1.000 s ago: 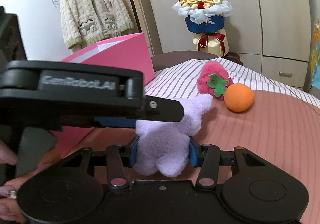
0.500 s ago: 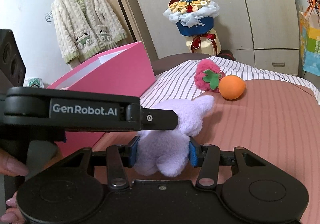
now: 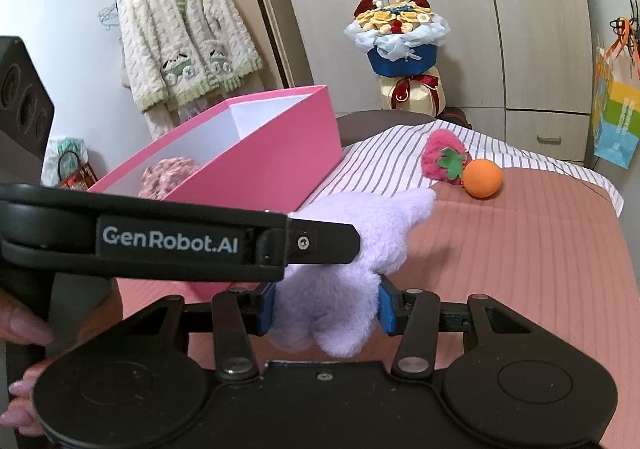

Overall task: Organize soft objects
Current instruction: 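Lift the lavender plush with both tools and carry it over the box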

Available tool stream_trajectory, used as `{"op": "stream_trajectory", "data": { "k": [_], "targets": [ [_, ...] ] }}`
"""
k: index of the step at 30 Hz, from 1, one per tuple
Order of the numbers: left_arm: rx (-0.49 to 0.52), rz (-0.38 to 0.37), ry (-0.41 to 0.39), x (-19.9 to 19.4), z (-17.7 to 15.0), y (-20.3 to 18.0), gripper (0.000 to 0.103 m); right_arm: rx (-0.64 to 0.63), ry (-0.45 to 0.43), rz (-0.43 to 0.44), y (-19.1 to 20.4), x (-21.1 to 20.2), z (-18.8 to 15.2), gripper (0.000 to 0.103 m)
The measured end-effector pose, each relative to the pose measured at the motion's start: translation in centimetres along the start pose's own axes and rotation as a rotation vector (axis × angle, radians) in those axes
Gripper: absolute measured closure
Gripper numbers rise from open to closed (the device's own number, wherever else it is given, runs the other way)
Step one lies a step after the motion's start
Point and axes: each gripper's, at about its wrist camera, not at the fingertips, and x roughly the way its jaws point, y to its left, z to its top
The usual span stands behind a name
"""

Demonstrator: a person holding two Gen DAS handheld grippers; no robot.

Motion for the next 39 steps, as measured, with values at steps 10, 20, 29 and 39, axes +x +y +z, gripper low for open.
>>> {"op": "stream_trajectory", "data": {
  "k": [10,20,29,39],
  "targets": [
    [0.045,-0.057,-0.023,-6.0,-1.1,1.3,0.053,0.0,-0.008,-0.037,5.2,-3.0,-0.3,0.049],
    [0.083,-0.057,-0.078,-12.2,0.1,3.9,0.053,-0.061,0.015,0.06,10.2,-4.5,2.3,0.049],
    [0.077,-0.001,-0.179,-14.6,2.9,7.3,0.052,-0.138,-0.031,0.109,13.4,-2.5,5.7,0.049],
    [0.044,0.062,-0.184,-12.3,7.5,13.0,0.052,-0.158,-0.01,0.178,14.3,4.2,10.5,0.048]
  ]
}}
